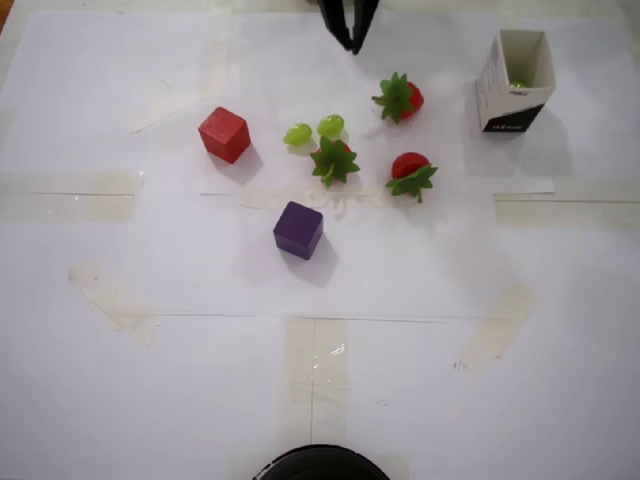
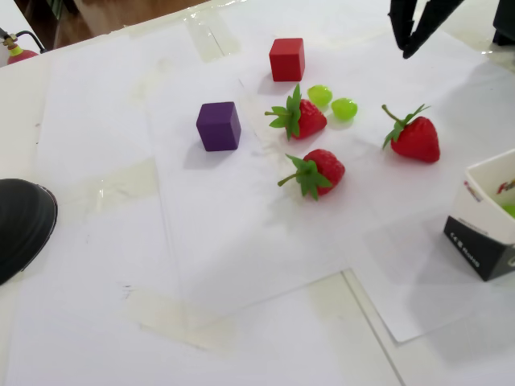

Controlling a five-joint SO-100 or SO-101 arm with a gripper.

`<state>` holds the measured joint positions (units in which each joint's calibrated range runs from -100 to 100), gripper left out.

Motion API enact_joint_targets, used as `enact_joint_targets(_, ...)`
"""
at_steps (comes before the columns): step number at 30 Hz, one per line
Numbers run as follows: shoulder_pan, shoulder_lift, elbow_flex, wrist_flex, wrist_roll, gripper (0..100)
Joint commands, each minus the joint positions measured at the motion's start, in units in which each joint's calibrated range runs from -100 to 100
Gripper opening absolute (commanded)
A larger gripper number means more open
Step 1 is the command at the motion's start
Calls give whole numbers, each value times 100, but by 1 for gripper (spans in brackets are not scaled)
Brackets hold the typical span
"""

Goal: Pick up the grapes and place them in the box.

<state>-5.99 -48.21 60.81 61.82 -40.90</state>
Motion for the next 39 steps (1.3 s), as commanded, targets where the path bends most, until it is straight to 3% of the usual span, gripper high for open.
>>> enact_joint_targets(1, 40, 719, -991, 60, -176, 0)
enact_joint_targets(11, 165, 2224, -1527, -161, -151, 0)
enact_joint_targets(28, 165, 2800, -1500, -1231, -195, 1)
enact_joint_targets(39, 195, 3152, -1509, -1321, -366, 16)
